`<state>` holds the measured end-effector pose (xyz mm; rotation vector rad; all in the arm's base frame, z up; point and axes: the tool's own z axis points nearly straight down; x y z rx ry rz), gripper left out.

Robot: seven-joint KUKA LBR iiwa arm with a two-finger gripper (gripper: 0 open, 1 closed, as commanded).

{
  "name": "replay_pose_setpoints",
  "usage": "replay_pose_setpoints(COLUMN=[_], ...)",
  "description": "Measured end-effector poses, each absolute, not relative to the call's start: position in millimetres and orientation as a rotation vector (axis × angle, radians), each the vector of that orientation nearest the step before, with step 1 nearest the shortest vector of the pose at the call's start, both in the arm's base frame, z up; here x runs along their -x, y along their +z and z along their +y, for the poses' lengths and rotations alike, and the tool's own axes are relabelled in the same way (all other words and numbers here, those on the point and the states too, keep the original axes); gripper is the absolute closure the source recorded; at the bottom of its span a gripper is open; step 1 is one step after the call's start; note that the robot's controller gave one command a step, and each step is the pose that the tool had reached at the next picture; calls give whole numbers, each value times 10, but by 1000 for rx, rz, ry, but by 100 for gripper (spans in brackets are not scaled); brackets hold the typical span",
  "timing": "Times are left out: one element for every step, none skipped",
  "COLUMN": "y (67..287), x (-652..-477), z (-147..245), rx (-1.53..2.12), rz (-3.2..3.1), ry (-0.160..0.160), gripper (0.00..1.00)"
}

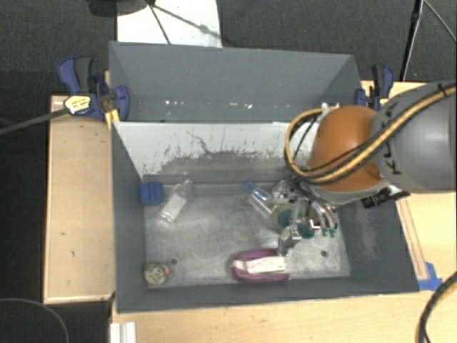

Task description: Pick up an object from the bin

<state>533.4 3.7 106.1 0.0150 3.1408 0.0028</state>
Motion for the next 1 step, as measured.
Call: replay_pose_setpoints(y=[888], x=[-5292], z=[-164], rx=[-293], rz=[3123], ry=[1], gripper=[0])
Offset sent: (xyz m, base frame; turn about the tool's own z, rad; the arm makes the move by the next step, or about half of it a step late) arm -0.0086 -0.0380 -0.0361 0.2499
